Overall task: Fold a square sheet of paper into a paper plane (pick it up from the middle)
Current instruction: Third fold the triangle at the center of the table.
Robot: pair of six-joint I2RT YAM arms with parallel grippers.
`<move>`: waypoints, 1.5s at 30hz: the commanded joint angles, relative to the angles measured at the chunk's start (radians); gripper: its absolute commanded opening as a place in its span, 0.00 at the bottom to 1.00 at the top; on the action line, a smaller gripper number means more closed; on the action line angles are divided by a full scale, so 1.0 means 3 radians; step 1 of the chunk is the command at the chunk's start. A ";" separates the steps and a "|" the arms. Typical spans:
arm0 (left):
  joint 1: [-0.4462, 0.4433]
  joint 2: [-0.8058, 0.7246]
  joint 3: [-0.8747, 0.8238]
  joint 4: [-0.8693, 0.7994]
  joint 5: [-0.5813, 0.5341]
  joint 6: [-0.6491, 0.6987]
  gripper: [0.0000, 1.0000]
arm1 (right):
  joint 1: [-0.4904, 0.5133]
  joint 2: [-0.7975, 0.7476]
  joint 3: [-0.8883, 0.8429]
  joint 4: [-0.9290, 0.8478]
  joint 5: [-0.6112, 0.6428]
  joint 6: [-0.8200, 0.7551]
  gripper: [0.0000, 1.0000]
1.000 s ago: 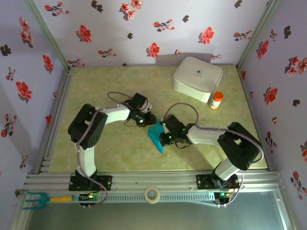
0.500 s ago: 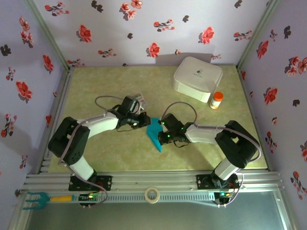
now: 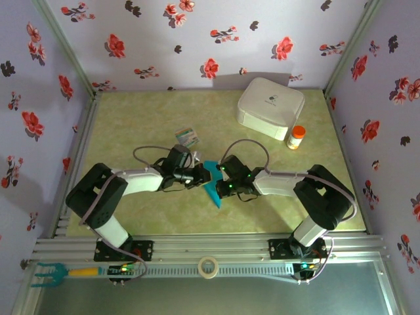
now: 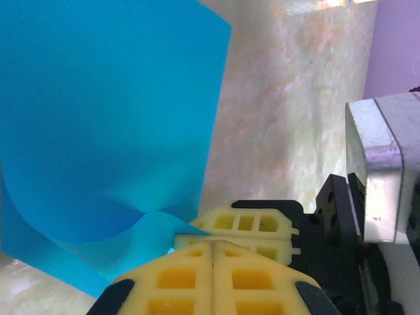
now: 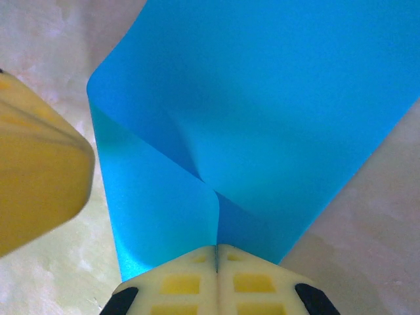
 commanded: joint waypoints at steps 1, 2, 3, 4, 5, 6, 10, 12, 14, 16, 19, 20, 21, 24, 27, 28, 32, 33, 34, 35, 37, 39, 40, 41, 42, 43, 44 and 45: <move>-0.0013 0.0072 -0.0082 0.0125 0.0041 -0.0081 0.00 | -0.0026 0.0102 0.0014 -0.0134 0.0055 -0.0055 0.00; -0.0013 0.0093 -0.0093 0.0135 0.0043 -0.0081 0.00 | -0.0033 0.0098 0.0010 -0.0133 0.0056 -0.0054 0.00; -0.0014 0.0114 -0.0096 0.0141 0.0042 -0.0082 0.00 | -0.0026 0.0096 0.0010 -0.0131 0.0056 -0.0054 0.00; -0.0017 0.0127 -0.0093 0.0145 0.0045 -0.0080 0.00 | -0.0029 0.0095 0.0008 -0.0137 0.0061 -0.0054 0.00; -0.0014 0.0142 -0.0096 0.0144 0.0038 -0.0071 0.00 | -0.0032 0.0095 0.0010 -0.0134 0.0061 -0.0054 0.00; -0.0016 0.0154 -0.0098 0.0143 0.0038 -0.0068 0.00 | -0.0030 0.0092 0.0003 -0.0133 0.0061 -0.0049 0.00; -0.0017 0.0197 -0.0114 0.0142 0.0031 -0.0049 0.00 | -0.0030 0.0092 0.0006 -0.0135 0.0066 -0.0049 0.00; -0.0015 0.0203 -0.0125 0.0141 0.0029 -0.0051 0.00 | -0.0032 0.0092 0.0005 -0.0134 0.0066 -0.0049 0.00; -0.0014 0.0202 -0.0135 0.0119 0.0014 -0.0038 0.00 | -0.0033 0.0095 0.0003 -0.0137 0.0066 -0.0049 0.00; -0.0016 0.0194 -0.0132 0.0058 -0.0019 0.0002 0.00 | -0.0032 0.0094 0.0006 -0.0134 0.0061 -0.0049 0.00; -0.0013 0.0220 -0.0117 -0.0010 -0.0036 0.0040 0.00 | -0.0030 0.0099 0.0005 -0.0131 0.0061 -0.0049 0.00; -0.0015 0.0228 -0.0111 -0.0031 -0.0041 0.0053 0.00 | -0.0031 0.0100 0.0007 -0.0134 0.0061 -0.0053 0.00; -0.0014 0.0240 -0.0101 -0.0070 -0.0050 0.0068 0.00 | -0.0028 0.0104 0.0007 -0.0133 0.0059 -0.0049 0.00; -0.0016 0.0256 -0.0085 -0.0166 -0.0093 0.0130 0.00 | -0.0032 0.0105 0.0008 -0.0131 0.0057 -0.0048 0.00; -0.0017 0.0270 -0.0064 -0.0299 -0.0138 0.0204 0.00 | -0.0030 0.0103 0.0005 -0.0134 0.0061 -0.0046 0.00; -0.0015 0.0271 -0.0063 -0.0321 -0.0146 0.0222 0.00 | -0.0034 0.0100 0.0003 -0.0132 0.0061 -0.0046 0.00; -0.0014 0.0291 -0.0042 -0.0401 -0.0198 0.0269 0.00 | -0.0031 0.0100 0.0005 -0.0132 0.0051 -0.0050 0.00; -0.0013 0.0299 -0.0044 -0.0401 -0.0207 0.0267 0.00 | -0.0030 0.0098 0.0002 -0.0133 0.0051 -0.0047 0.00; -0.0017 0.0311 -0.0038 -0.0400 -0.0208 0.0270 0.00 | -0.0030 0.0093 0.0005 -0.0132 0.0051 -0.0047 0.00; -0.0016 0.0321 -0.0034 -0.0401 -0.0207 0.0277 0.00 | -0.0033 0.0093 0.0004 -0.0131 0.0047 -0.0045 0.00; -0.0016 0.0342 -0.0019 -0.0401 -0.0205 0.0280 0.00 | -0.0031 0.0082 0.0013 -0.0132 0.0036 -0.0039 0.00; -0.0015 0.0348 -0.0009 -0.0400 -0.0208 0.0279 0.00 | -0.0034 0.0058 0.0031 -0.0149 0.0013 -0.0017 0.01; -0.0017 0.0348 -0.0002 -0.0401 -0.0202 0.0280 0.00 | -0.0036 0.0023 0.0046 -0.0155 0.0008 -0.0001 0.03; -0.0018 0.0348 -0.0004 -0.0405 -0.0200 0.0279 0.00 | -0.0035 -0.0016 0.0046 -0.0153 0.0005 0.0023 0.06; -0.0017 0.0343 -0.0006 -0.0401 -0.0203 0.0277 0.00 | -0.0046 -0.0075 0.0049 -0.0159 0.0010 0.0056 0.12; -0.0014 0.0343 -0.0006 -0.0401 -0.0203 0.0284 0.00 | -0.0067 -0.0141 0.0052 -0.0167 -0.0002 0.0099 0.15; -0.0015 0.0341 -0.0006 -0.0401 -0.0203 0.0284 0.00 | -0.0084 -0.0202 0.0049 -0.0164 -0.0017 0.0131 0.16; -0.0017 0.0343 0.0002 -0.0401 -0.0200 0.0285 0.00 | -0.0105 -0.0276 0.0043 -0.0158 -0.0039 0.0181 0.21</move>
